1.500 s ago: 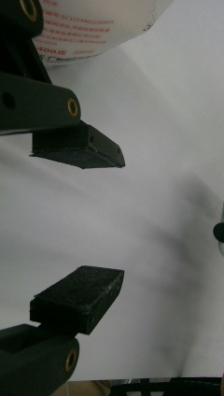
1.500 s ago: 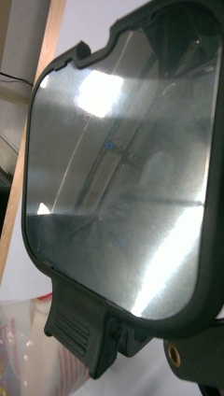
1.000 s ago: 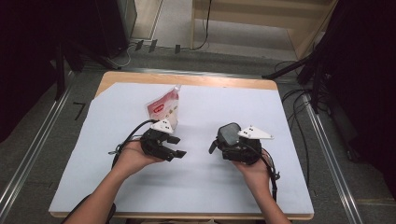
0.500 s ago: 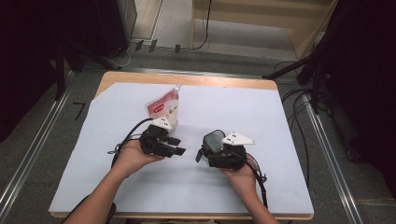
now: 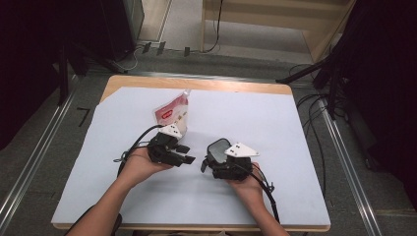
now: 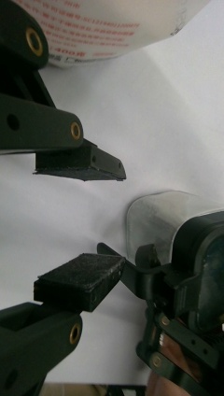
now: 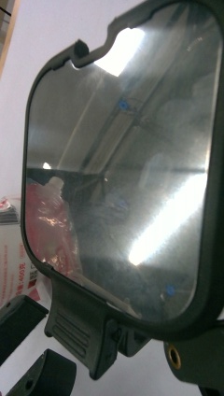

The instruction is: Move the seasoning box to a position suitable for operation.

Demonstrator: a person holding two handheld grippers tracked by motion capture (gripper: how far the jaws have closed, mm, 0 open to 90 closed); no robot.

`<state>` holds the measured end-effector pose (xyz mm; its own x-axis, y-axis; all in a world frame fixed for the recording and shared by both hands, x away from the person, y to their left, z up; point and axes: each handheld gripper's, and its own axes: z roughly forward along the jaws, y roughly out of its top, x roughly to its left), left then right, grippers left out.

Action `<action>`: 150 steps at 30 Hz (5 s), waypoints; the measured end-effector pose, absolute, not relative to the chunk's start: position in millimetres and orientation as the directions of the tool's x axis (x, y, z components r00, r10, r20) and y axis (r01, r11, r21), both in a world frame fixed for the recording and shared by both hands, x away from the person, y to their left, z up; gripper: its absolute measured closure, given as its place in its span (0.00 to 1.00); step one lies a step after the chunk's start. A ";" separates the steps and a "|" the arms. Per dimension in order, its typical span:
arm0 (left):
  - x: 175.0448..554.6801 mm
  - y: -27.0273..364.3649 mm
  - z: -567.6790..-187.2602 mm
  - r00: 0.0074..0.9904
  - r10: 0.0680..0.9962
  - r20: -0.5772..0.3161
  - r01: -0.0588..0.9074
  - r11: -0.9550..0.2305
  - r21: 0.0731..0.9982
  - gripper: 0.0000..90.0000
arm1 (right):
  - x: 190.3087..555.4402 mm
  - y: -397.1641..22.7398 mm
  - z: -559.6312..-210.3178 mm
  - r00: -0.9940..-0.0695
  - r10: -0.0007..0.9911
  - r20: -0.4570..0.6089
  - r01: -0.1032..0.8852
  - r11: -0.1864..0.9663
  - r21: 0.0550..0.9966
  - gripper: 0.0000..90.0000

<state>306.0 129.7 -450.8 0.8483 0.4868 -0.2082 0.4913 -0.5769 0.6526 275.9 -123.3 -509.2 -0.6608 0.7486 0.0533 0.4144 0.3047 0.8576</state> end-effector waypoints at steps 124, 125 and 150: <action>300.6 74.4 -455.9 0.896 0.339 -0.287 0.442 -0.614 0.654 1.00 | 282.8 -182.1 -476.4 -0.635 0.722 0.276 0.628 0.274 0.728 1.00; 300.8 74.1 -455.9 0.895 0.339 -0.289 0.443 -0.614 0.653 1.00 | 282.8 -182.1 -476.4 -0.635 0.722 0.276 0.628 0.274 0.728 1.00; 300.8 63.9 -455.1 0.897 0.333 -0.292 0.441 -0.612 0.656 0.98 | 306.7 -173.8 -478.0 -0.641 0.718 0.271 0.616 0.270 0.740 1.00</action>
<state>300.8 63.9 -455.1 0.8967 0.3326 -0.2920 0.4408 -0.6122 0.6564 306.7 -173.8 -478.0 -0.6407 0.7182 0.2712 0.6158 0.2698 0.7403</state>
